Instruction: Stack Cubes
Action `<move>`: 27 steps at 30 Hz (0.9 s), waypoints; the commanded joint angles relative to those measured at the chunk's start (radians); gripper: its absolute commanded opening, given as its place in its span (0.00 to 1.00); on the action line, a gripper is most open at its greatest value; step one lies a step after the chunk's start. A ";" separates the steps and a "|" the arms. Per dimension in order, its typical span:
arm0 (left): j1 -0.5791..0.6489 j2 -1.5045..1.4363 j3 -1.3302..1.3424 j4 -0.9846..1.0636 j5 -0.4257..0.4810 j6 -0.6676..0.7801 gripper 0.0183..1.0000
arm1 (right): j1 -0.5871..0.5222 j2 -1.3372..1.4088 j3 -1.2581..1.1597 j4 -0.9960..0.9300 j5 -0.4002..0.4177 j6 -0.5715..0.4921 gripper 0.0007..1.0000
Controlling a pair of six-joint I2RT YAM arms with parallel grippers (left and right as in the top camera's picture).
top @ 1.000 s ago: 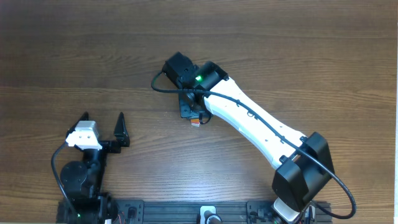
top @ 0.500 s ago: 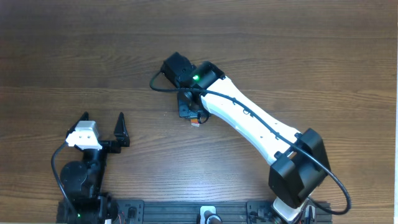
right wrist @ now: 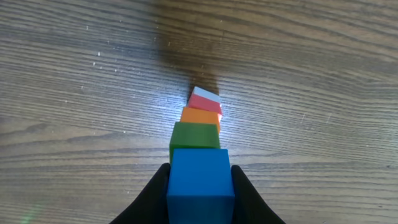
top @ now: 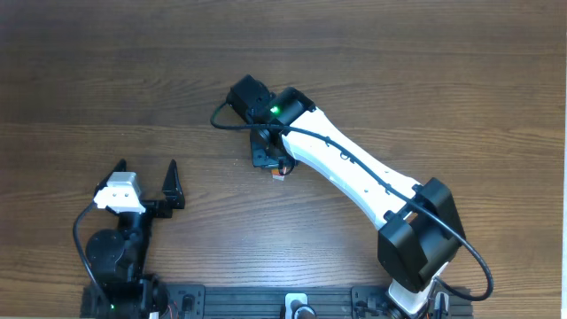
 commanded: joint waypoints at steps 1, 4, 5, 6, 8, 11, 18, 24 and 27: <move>-0.004 -0.010 -0.009 0.004 0.013 0.014 1.00 | 0.009 0.010 0.028 0.002 -0.010 0.005 0.08; -0.004 -0.010 -0.009 0.004 0.013 0.014 1.00 | 0.010 0.010 0.028 0.002 -0.012 0.005 0.09; -0.004 -0.010 -0.009 0.004 0.013 0.014 1.00 | 0.010 0.010 0.028 0.003 -0.013 0.006 0.09; -0.004 -0.010 -0.009 0.004 0.013 0.014 1.00 | 0.010 0.010 0.028 0.003 -0.013 0.005 0.09; -0.004 -0.010 -0.009 0.004 0.013 0.014 1.00 | 0.010 0.010 0.028 0.004 -0.013 0.005 0.10; -0.004 -0.010 -0.009 0.004 0.013 0.014 1.00 | 0.010 0.010 0.028 0.008 -0.013 0.006 0.11; -0.004 -0.010 -0.009 0.004 0.013 0.014 1.00 | 0.010 0.010 0.028 0.010 -0.013 0.006 0.17; -0.004 -0.010 -0.009 0.004 0.013 0.014 1.00 | 0.010 0.016 0.028 0.010 -0.015 0.005 0.21; -0.004 -0.010 -0.009 0.004 0.013 0.014 1.00 | 0.011 0.022 0.028 0.010 -0.017 0.006 0.22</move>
